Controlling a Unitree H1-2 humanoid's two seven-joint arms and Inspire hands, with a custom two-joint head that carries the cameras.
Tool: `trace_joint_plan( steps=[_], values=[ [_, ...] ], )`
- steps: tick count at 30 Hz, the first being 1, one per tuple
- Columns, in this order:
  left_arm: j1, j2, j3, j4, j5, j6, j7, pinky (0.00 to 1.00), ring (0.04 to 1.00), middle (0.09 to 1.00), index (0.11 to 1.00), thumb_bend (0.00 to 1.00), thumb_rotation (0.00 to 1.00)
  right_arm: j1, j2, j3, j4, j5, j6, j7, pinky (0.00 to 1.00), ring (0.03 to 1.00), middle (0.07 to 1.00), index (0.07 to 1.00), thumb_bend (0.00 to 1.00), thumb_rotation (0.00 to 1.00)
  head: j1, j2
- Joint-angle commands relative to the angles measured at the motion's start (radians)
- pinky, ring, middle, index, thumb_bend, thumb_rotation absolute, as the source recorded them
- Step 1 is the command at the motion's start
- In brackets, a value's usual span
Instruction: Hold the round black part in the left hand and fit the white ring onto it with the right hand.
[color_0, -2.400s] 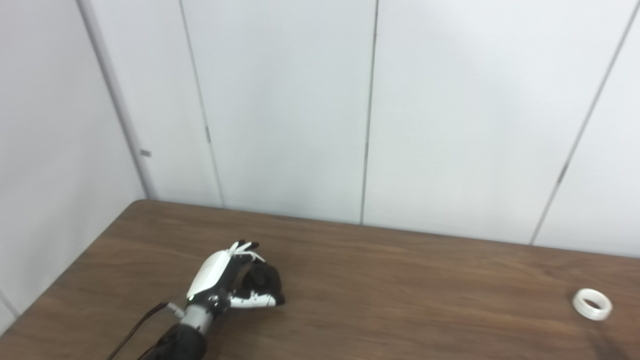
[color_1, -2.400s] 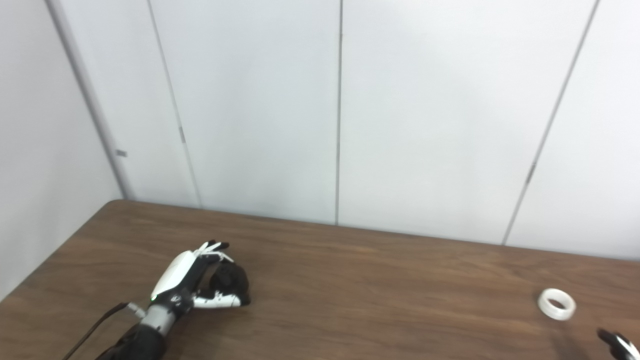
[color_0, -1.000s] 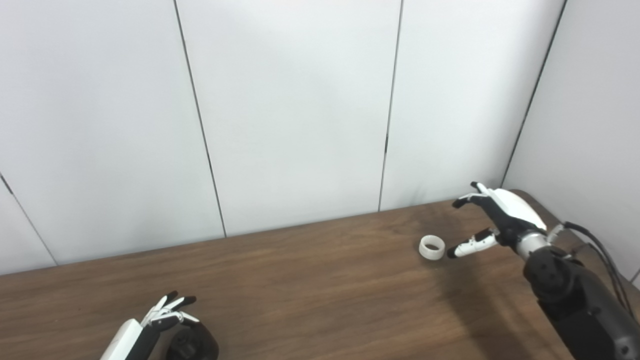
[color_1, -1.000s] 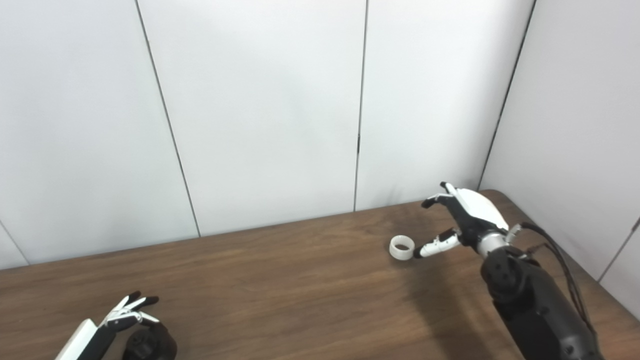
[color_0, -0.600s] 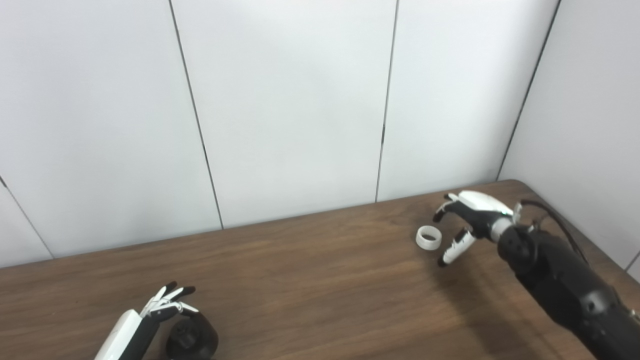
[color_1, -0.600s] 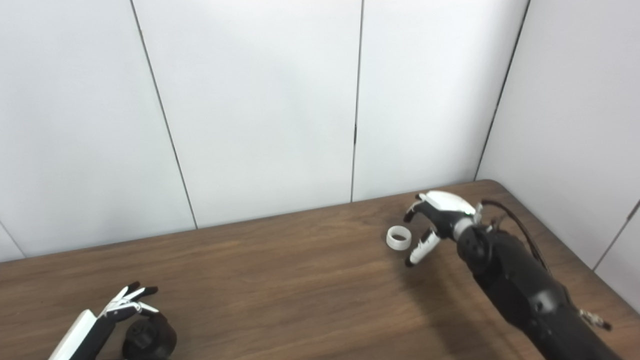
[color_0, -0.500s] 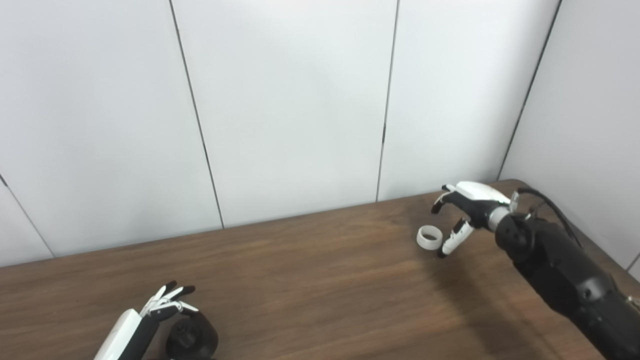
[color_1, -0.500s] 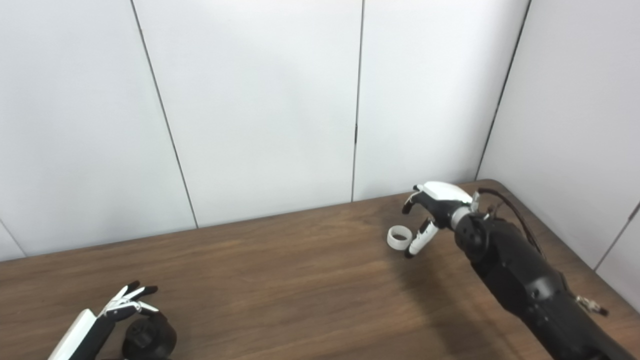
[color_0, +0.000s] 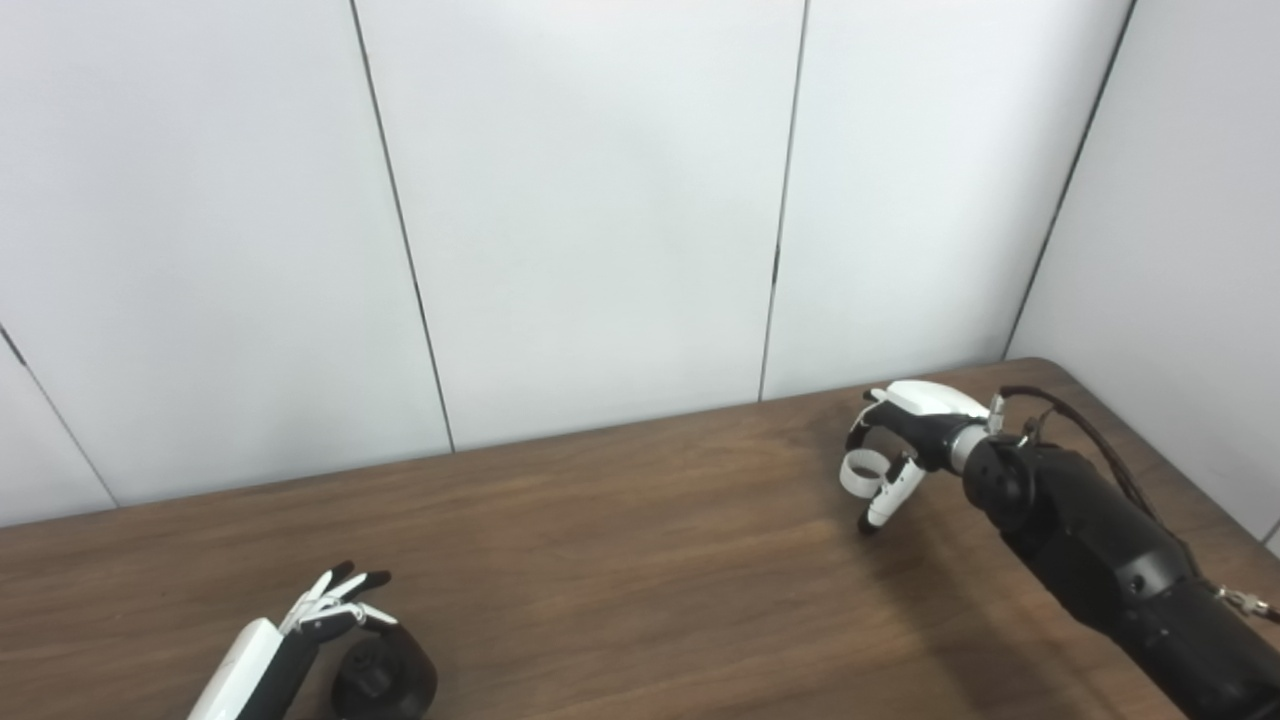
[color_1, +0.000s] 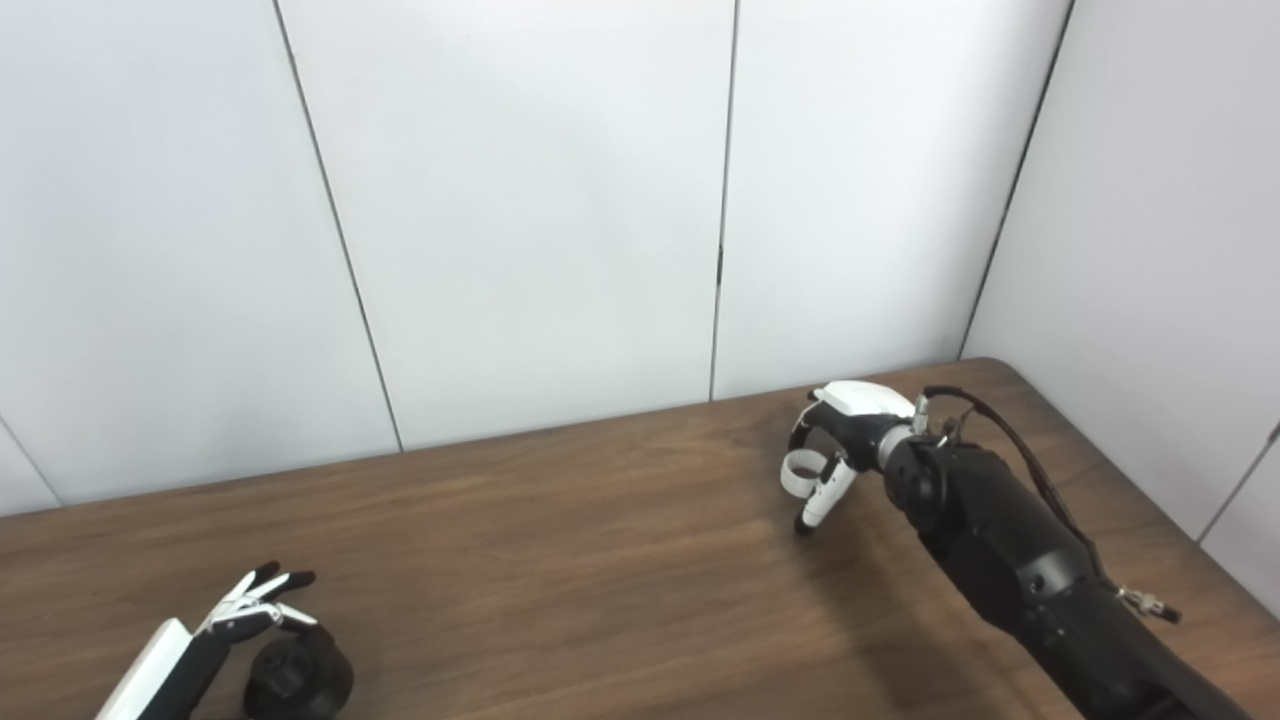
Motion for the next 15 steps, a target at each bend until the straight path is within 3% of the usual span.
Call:
trace_joint_plan(
  steps=[1,15],
  values=[
    [-0.017,0.006,0.011,-0.030,-0.006,-0.018,0.007,1.00,1.000,0.901,0.481,0.51,0.03,-0.050,-0.025,-0.010,-0.006,-0.008,-0.009,-0.009,0.93,1.000,1.000,0.723,0.98,0.23,0.004,0.002],
    [-0.004,0.009,0.015,-0.047,-0.014,-0.023,0.001,1.00,1.000,0.898,0.481,0.51,0.03,-0.052,-0.028,-0.011,0.012,0.010,-0.021,0.000,0.94,1.000,1.000,0.734,0.95,0.20,0.003,0.007]
  ],
)
